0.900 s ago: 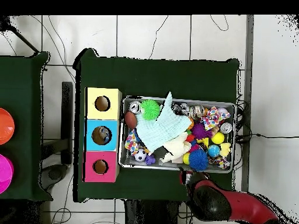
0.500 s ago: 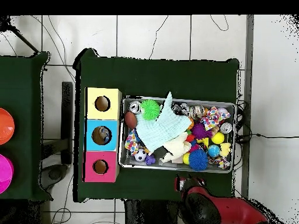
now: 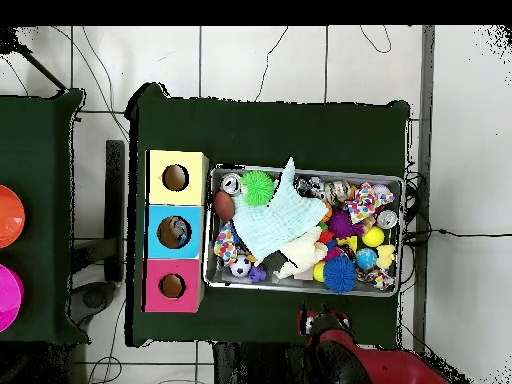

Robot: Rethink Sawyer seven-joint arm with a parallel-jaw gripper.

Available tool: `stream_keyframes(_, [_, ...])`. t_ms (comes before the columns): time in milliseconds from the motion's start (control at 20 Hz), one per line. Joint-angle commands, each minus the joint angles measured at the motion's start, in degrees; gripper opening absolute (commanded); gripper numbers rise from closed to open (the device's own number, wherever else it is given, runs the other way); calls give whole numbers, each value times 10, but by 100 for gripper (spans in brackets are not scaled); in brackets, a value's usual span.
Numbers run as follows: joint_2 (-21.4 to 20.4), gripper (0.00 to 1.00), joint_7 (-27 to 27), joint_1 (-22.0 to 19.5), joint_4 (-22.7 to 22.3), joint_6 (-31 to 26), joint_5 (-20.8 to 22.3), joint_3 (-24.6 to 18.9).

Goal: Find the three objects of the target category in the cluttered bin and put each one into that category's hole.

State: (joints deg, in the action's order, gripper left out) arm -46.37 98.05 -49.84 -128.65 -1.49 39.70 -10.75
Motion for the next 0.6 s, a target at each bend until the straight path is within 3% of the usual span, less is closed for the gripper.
stream_keyframes(50, [-19, 100, 69, 11, 12, 16, 1, 7])
stream_keyframes(600, [-97, 100, 17, -45, 10, -96, -79, -106])
